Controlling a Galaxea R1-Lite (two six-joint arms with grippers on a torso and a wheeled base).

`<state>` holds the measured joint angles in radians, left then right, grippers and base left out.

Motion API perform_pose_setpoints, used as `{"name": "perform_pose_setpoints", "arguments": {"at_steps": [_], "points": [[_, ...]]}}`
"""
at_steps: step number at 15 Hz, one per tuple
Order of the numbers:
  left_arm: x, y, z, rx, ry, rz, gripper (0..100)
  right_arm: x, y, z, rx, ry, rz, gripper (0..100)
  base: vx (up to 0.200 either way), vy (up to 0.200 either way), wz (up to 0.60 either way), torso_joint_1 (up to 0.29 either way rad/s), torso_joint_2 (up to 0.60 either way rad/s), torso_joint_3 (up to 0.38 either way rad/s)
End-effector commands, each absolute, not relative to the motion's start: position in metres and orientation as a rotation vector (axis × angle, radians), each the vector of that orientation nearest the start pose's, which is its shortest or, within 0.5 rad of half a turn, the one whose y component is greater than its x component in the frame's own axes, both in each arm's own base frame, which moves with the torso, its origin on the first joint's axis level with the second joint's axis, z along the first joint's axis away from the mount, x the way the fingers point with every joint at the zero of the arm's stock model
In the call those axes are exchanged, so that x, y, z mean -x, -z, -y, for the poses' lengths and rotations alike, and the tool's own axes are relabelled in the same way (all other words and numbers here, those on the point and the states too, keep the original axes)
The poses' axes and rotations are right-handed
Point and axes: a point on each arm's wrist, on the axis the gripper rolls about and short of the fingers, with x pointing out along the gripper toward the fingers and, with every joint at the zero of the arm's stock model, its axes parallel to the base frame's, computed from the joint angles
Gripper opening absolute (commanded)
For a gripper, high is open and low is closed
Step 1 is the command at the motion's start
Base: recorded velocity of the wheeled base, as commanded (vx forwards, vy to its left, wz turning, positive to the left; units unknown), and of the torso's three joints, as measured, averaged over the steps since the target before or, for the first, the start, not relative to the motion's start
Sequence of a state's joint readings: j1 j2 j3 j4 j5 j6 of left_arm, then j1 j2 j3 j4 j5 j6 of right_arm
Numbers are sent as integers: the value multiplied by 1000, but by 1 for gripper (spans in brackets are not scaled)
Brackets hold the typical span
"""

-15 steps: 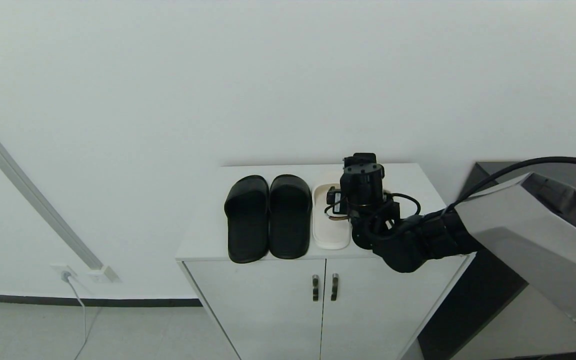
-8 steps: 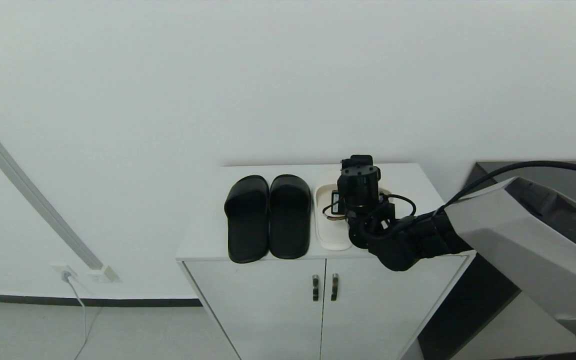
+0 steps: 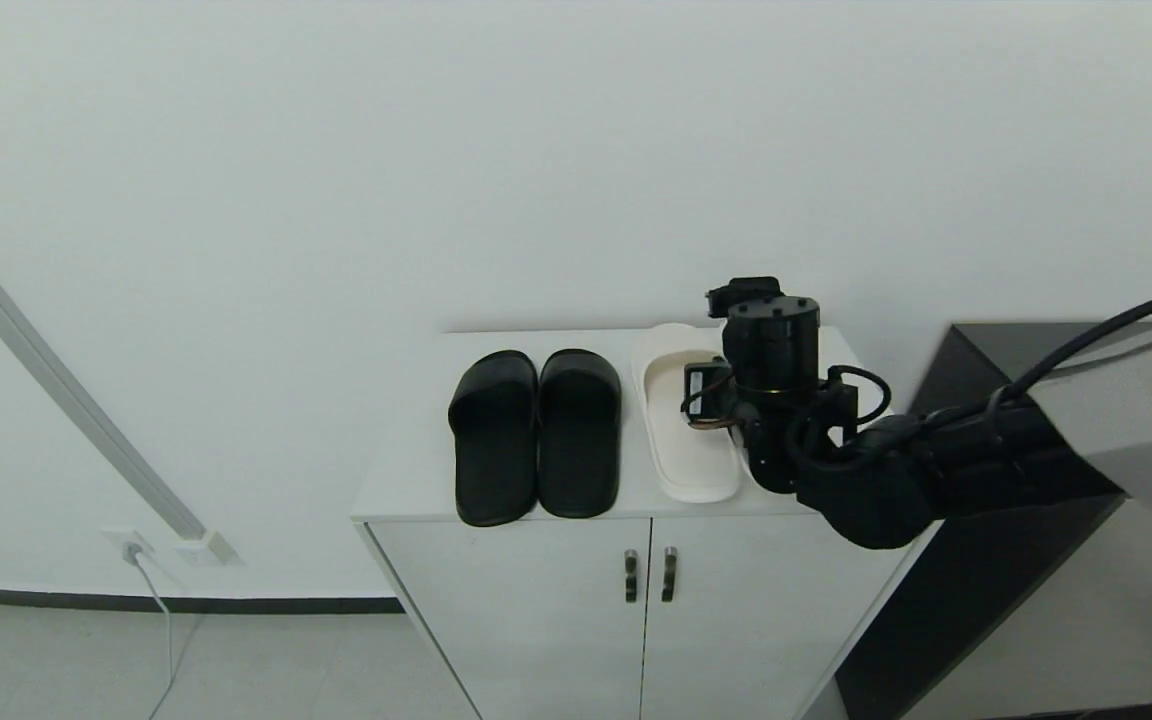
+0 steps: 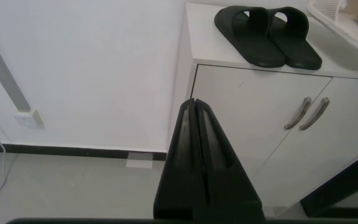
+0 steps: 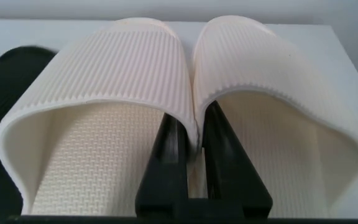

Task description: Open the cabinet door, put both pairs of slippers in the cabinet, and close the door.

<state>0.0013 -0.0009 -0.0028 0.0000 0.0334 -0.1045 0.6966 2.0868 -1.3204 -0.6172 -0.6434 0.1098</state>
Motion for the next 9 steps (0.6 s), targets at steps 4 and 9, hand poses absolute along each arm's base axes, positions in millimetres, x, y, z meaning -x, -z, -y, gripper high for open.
{"name": "perform_pose_setpoints", "arguments": {"at_steps": [4,9], "points": [[23,-76,-1,104,-35,5,0,-221,-208,-195,78,-463,-160,0,0,0,0,0,0,0],[23,-76,-1,104,-35,5,0,-182,-207,-174,68,-701,-176,0,0,0,0,0,0,0]]}}
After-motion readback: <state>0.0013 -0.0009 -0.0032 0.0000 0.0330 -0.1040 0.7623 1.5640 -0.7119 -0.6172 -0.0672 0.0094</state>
